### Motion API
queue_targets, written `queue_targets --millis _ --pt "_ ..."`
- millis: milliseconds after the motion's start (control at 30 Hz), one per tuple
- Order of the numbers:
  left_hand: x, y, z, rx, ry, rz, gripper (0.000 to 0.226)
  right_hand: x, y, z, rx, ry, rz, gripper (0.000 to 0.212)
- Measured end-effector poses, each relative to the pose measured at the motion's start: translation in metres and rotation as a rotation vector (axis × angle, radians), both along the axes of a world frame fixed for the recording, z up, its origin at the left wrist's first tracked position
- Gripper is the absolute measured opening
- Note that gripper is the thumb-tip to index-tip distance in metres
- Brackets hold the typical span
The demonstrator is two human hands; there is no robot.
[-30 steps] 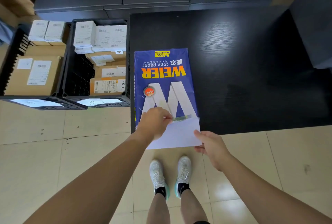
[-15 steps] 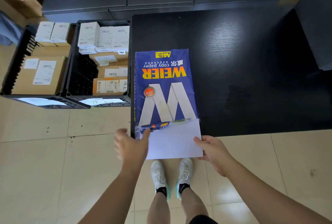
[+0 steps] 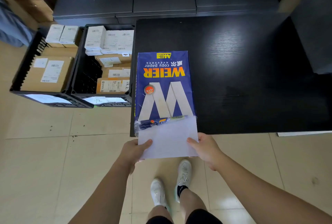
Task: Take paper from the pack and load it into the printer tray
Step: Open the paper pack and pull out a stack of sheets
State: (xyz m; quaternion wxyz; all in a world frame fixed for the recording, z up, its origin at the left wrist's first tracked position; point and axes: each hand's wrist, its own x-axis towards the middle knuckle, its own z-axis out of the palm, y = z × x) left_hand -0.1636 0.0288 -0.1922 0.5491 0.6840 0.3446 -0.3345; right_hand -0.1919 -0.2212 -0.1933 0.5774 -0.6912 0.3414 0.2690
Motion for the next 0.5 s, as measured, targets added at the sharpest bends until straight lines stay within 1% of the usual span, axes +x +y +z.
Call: queue_targets --millis 100,167,200,367,400,500 --pt "-0.002 0.004 0.0 -0.066 -0.03 -0.013 0.028 -0.008 0.005 0.004 -0.021 -0.02 -0.013 0.012" --pt "-0.008 0.007 -0.001 -0.09 -0.006 -0.021 0.03 -0.016 0.007 0.006 -0.039 -0.024 -0.028 0.01" --pt "-0.013 0.008 -0.002 -0.087 -0.002 -0.031 0.03 -0.02 0.009 0.009 -0.054 -0.024 -0.024 0.009" --pt "-0.045 0.01 0.002 -0.087 -0.051 -0.063 0.022 -0.052 0.019 0.023 -0.096 -0.041 -0.039 0.023" --pt "-0.052 0.012 0.003 -0.096 -0.056 -0.062 0.022 -0.06 0.021 0.025 -0.105 -0.047 -0.047 0.023" --pt "-0.074 0.016 0.01 -0.14 -0.048 -0.037 0.03 -0.085 0.029 0.028 -0.136 -0.029 -0.061 0.014"
